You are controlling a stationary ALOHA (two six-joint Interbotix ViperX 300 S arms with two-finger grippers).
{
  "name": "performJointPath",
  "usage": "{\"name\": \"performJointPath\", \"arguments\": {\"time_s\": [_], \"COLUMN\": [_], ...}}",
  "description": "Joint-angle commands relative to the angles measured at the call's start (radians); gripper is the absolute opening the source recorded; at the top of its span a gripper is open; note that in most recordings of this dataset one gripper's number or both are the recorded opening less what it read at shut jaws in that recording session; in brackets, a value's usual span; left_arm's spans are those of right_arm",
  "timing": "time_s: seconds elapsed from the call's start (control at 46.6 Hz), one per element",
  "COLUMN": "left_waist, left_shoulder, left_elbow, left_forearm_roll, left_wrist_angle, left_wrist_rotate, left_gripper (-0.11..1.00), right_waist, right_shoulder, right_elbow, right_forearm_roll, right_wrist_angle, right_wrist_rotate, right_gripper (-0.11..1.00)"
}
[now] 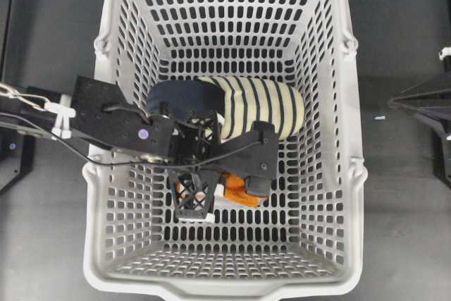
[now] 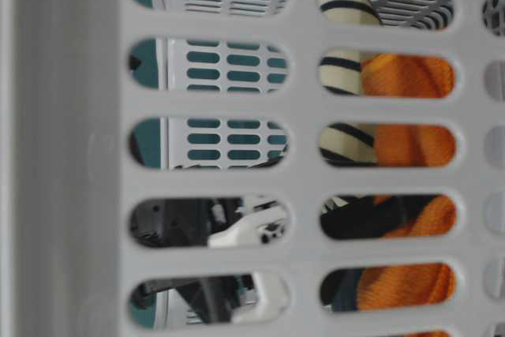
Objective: Pick up the orange cloth from the shopping basket with the left arm.
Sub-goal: 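Lift the gripped orange cloth upward out of the basket with the left gripper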
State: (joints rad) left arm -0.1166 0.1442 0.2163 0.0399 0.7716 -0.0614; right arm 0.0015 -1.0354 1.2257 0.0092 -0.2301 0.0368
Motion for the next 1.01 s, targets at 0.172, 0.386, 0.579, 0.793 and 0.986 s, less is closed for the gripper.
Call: {"name": "performJointPath", "arguments": {"time_s": [0.172, 0.386, 0.579, 0.793, 0.986], "left_waist": [0.015, 0.011, 0.008, 0.011, 0.015], "left_shoulder": [-0.118, -0.178, -0.204, -0.198, -0.196], "left_elbow": [-0.112, -0.279, -0.454, -0.525, -0.506], "left_forearm_roll": [0.003, 0.003, 0.005, 0.003, 0.005], "left_wrist_angle": [0.092, 0.249, 0.399, 0.419, 0.422], "left_wrist_rotate": [0.011, 0.011, 0.009, 0.011, 0.009], "left_gripper": [0.16, 0.16, 0.16, 0.16, 0.16], "right_waist": [0.002, 0.002, 0.002, 0.002, 0.002], "right_shoulder": [0.005, -0.002, -0.011, -0.014, -0.025], "right_elbow": [-0.005, -0.005, -0.006, -0.005, -0.006], "right_forearm_roll": [0.003, 0.003, 0.003, 0.003, 0.003], "right_wrist_angle": [-0.008, -0.009, -0.006, -0.006, -0.012], "right_wrist_rotate": [0.014, 0.015, 0.014, 0.015, 0.014], "right_gripper": [-0.01, -0.01, -0.01, -0.01, -0.01]}}
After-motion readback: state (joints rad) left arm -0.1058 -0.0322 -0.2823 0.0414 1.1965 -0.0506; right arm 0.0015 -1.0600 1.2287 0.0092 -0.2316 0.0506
